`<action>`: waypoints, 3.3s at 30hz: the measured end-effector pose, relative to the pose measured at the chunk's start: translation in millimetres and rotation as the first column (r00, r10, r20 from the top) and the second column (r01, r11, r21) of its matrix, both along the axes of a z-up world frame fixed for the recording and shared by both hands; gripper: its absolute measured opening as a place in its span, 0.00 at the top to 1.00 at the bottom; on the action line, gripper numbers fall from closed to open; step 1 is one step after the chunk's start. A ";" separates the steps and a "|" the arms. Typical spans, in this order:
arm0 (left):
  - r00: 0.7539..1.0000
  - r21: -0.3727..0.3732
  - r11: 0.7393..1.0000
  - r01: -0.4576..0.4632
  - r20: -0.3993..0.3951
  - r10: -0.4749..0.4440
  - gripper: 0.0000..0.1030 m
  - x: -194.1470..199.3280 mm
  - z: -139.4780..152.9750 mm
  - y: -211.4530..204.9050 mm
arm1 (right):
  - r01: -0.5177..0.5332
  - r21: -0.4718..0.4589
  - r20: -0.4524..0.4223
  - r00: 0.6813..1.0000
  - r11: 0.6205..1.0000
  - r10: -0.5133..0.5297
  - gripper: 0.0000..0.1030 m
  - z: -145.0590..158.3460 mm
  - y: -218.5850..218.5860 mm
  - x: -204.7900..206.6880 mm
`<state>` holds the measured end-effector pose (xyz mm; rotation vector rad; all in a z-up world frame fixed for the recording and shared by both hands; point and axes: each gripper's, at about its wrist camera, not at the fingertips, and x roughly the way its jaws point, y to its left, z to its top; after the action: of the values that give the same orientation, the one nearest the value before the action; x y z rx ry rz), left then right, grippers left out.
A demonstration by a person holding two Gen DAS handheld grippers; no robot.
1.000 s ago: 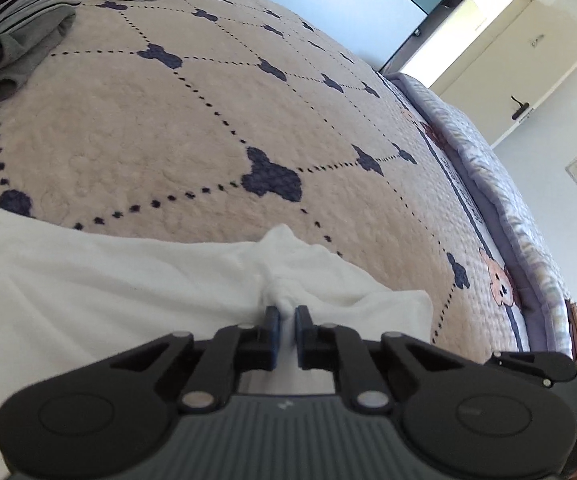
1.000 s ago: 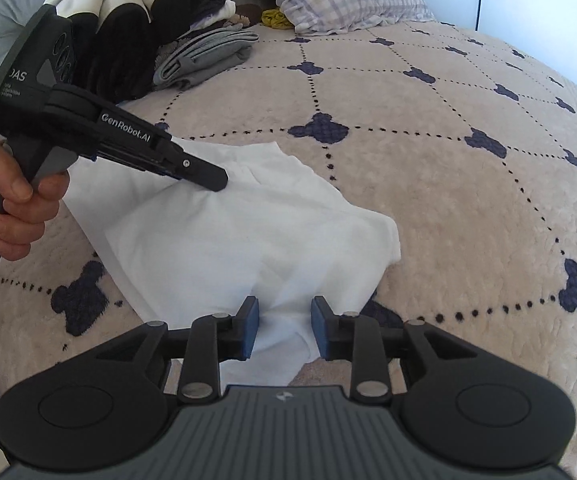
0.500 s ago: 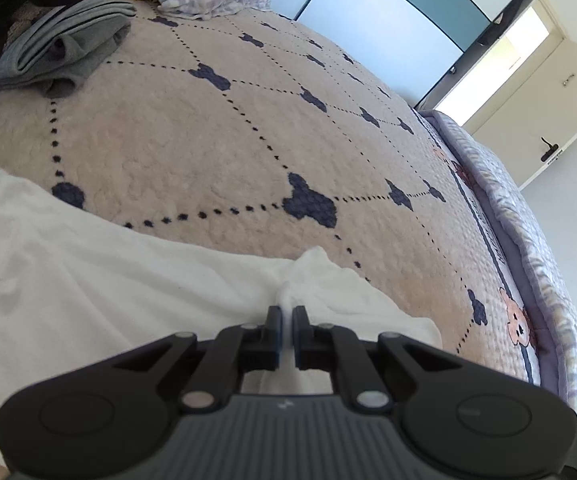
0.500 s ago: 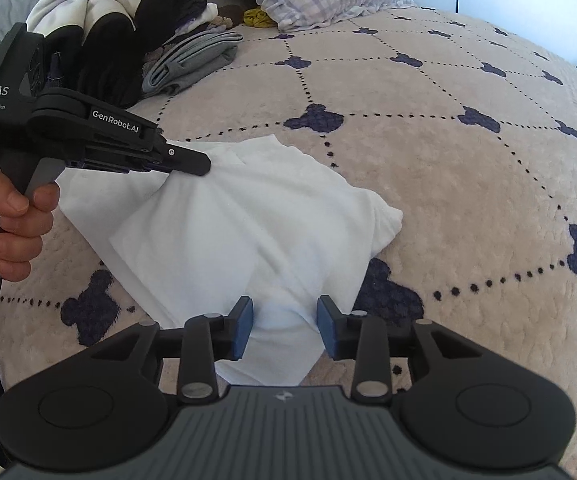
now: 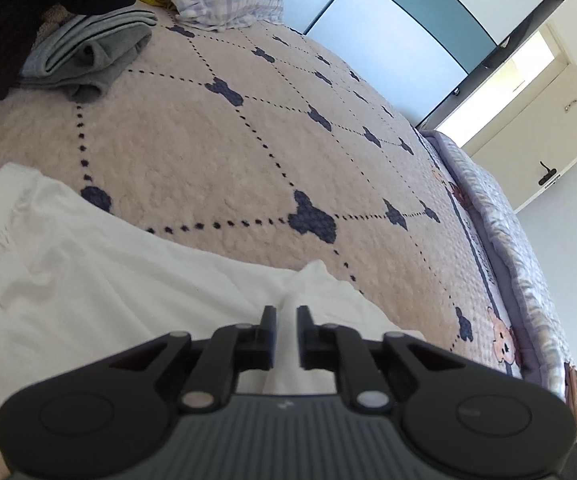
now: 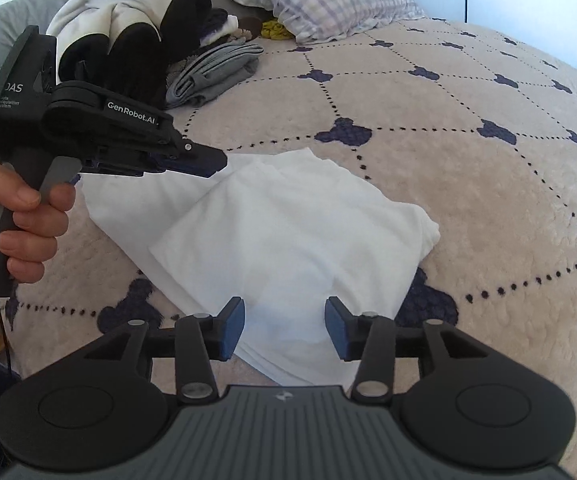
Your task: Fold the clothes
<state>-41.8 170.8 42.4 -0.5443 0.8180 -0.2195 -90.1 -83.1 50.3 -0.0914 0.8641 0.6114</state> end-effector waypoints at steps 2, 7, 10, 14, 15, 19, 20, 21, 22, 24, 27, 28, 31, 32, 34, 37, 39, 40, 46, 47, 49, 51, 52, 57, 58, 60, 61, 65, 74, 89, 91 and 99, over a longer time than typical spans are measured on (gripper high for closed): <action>1.000 0.009 1.000 0.000 -0.002 0.000 0.54 3.5 -1.9 -1.5 | 0.008 -0.021 -0.018 1.000 1.000 -0.009 0.52 -4.5 3.4 1.1; 0.996 0.017 0.996 0.092 0.013 -0.093 0.57 20.6 -3.2 -15.5 | 0.044 0.012 -0.042 0.998 0.999 -0.043 0.49 -4.8 1.4 4.3; 0.991 0.065 0.989 0.133 -0.010 -0.133 0.93 26.0 -10.3 -26.9 | 0.037 0.003 -0.044 0.998 0.999 -0.037 0.47 -6.3 2.6 4.8; 0.992 0.141 0.982 0.129 -0.011 -0.129 0.96 22.3 -10.1 -30.9 | 0.031 -0.005 -0.044 0.999 1.000 -0.031 0.47 -6.6 2.0 5.9; 0.995 0.127 0.987 0.099 -0.012 -0.098 0.96 20.8 -7.3 -24.2 | 0.033 0.000 -0.041 0.999 0.999 -0.033 0.46 -4.9 0.5 6.0; 0.999 0.122 0.992 0.041 0.027 -0.044 0.96 14.9 2.1 -0.5 | 0.032 0.023 -0.030 0.999 0.999 -0.032 0.46 -0.8 -2.2 6.4; 0.999 0.114 0.992 0.046 0.022 -0.048 0.95 16.2 -1.4 1.4 | 0.029 0.023 -0.033 0.999 0.999 -0.029 0.46 -1.6 -1.4 7.3; 0.998 0.105 0.993 0.055 0.003 -0.055 0.95 19.0 -6.4 1.1 | 0.027 0.010 -0.038 0.999 1.000 -0.027 0.46 -4.4 0.5 8.3; 0.998 0.107 0.993 0.055 -0.026 -0.053 0.93 22.5 -11.4 -0.1 | 0.026 -0.002 -0.043 0.999 1.000 -0.026 0.46 -7.2 2.5 9.3; 0.998 0.102 0.994 0.040 -0.048 -0.035 0.87 23.7 -12.2 1.7 | 0.024 -0.019 -0.048 0.999 1.000 -0.025 0.45 -11.0 4.9 10.4; 1.000 0.080 0.996 0.028 -0.011 -0.028 0.76 15.0 2.1 9.8 | 0.035 0.011 -0.045 0.998 0.999 -0.035 0.46 -4.8 0.2 9.6; 0.999 0.074 0.997 0.031 0.002 -0.032 0.70 9.0 7.3 12.7 | 0.037 0.028 -0.037 0.999 0.999 -0.036 0.45 -1.4 -2.6 8.5; 0.997 0.031 0.996 0.079 -0.019 -0.078 0.69 -8.2 10.5 13.9 | 0.048 0.075 -0.028 0.999 0.996 -0.046 0.46 6.1 -11.2 7.4; 0.995 0.036 0.994 0.099 -0.034 -0.098 0.69 -12.1 7.9 9.6 | 0.053 0.090 -0.028 0.998 0.995 -0.050 0.46 8.2 -14.1 7.3; 0.988 0.059 0.988 0.140 -0.066 -0.136 0.69 -18.3 1.7 -1.1 | 0.068 0.105 -0.047 0.997 0.992 -0.063 0.48 7.2 -18.2 9.4; 0.978 0.151 0.968 0.200 -0.097 -0.187 0.79 -22.6 -8.3 -21.7 | 0.068 0.062 -0.118 0.991 0.996 -0.060 0.56 -10.3 -14.2 13.2; 0.975 0.202 0.956 0.213 -0.105 -0.195 0.83 -24.1 -8.3 -27.3 | 0.050 0.028 -0.113 0.993 0.998 -0.046 0.57 -18.6 -9.6 9.7; 0.975 0.213 0.953 0.213 -0.107 -0.194 0.87 -24.9 -7.4 -26.1 | 0.047 0.023 -0.108 0.993 0.999 -0.045 0.57 -16.4 -9.2 7.8; 0.976 0.225 0.952 0.206 -0.124 -0.182 0.88 -30.0 -5.3 -6.1 | 0.042 0.067 -0.157 0.987 0.997 -0.031 0.60 -14.3 -21.8 5.4; 0.980 0.212 0.960 0.184 -0.110 -0.164 0.88 -32.3 -1.4 1.9 | 0.040 0.063 -0.159 0.987 0.997 -0.030 0.60 -15.6 -21.8 5.5; 0.992 0.204 0.971 0.120 -0.069 -0.108 0.88 -40.6 11.6 18.6 | 0.031 0.059 -0.134 0.991 0.998 -0.023 0.59 -9.2 -19.5 3.7; 0.999 0.172 0.985 0.031 -0.016 -0.029 0.81 -55.0 26.1 40.5 | 0.020 0.080 -0.087 0.996 0.997 -0.013 0.58 1.9 -19.9 0.1; 1.000 0.156 0.988 -0.012 0.001 0.012 0.75 -61.8 31.1 50.6 | 0.018 0.101 -0.069 0.998 0.995 -0.011 0.56 7.2 -20.9 -0.6; 0.984 0.218 0.961 -0.171 -0.006 0.176 0.61 -79.5 30.0 85.7 | 0.036 0.101 -0.027 0.999 0.994 -0.034 0.54 10.5 -9.5 4.8; 0.978 0.219 0.955 -0.199 -0.021 0.208 0.60 -80.3 26.3 92.5 | 0.039 0.087 -0.031 0.999 0.995 -0.037 0.54 7.1 -4.9 6.9; 0.963 0.165 0.953 -0.254 -0.051 0.266 0.59 -82.8 19.4 106.8 | 0.024 0.036 -0.065 0.998 0.999 -0.021 0.51 -4.7 6.5 8.1; 0.955 0.127 0.952 -0.280 -0.066 0.290 0.57 -84.2 16.5 113.5 | 0.015 0.011 -0.082 0.997 1.000 -0.014 0.48 -10.6 12.2 8.7; 0.929 0.063 0.931 -0.359 -0.072 0.363 0.45 -90.4 20.3 124.0 | -0.032 -0.075 -0.011 0.999 0.997 0.031 0.43 -8.3 27.6 -3.0; 0.913 0.113 0.925 -0.364 -0.155 0.378 0.35 -84.0 5.3 111.7 | -0.001 -0.047 -0.021 1.000 0.999 0.000 0.43 -7.8 19.5 2.3; 0.906 0.173 0.906 -0.386 -0.116 0.407 0.32 -73.4 -2.0 88.6 | -0.008 -0.043 -0.005 1.000 0.999 0.008 0.41 -4.9 23.1 -1.3; 0.909 0.184 0.906 -0.382 -0.103 0.405 0.34 -73.3 -0.2 86.9 | -0.006 -0.038 0.000 1.000 0.999 0.006 0.41 -3.6 22.7 -1.6; 0.907 0.204 0.900 -0.386 -0.093 0.410 0.40 -68.8 -1.1 83.4 | -0.008 -0.039 -0.001 1.000 0.999 0.008 0.41 -3.3 21.8 -2.6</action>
<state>-110.5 254.2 41.3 -0.5468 0.8272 0.2718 -92.7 -61.3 47.0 -0.1300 0.8770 0.6022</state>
